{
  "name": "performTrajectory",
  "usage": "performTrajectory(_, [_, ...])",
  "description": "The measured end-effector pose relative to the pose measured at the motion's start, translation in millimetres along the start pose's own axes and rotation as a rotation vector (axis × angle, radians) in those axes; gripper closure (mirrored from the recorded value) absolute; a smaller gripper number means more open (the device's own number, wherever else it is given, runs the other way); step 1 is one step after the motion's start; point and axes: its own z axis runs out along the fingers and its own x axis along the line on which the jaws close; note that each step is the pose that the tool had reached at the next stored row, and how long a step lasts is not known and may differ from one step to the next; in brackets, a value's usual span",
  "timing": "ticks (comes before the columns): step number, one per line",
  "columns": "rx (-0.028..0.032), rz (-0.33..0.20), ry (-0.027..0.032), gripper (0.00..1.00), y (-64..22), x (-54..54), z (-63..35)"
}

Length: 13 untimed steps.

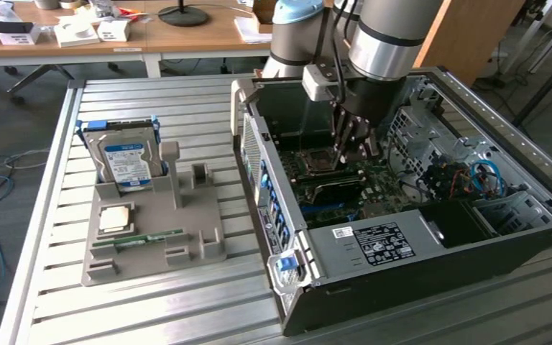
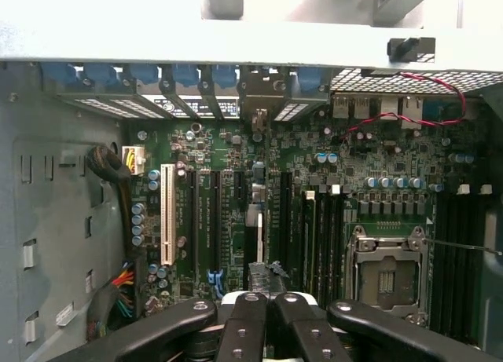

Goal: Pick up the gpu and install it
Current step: 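Press down on the gpu until it lock into place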

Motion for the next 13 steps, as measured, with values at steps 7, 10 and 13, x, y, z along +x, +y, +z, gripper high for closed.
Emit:
performTrajectory(7, [0.0000, 0.000, -0.0001, 0.89, 2.6, -1.5, 0.3])
performTrajectory(10, [0.0000, 0.000, -0.0001, 0.89, 4.9, -3.1, 0.5])
performTrajectory(13, [0.0000, 0.000, 0.0000, 0.89, 6.3, -4.0, 0.7])
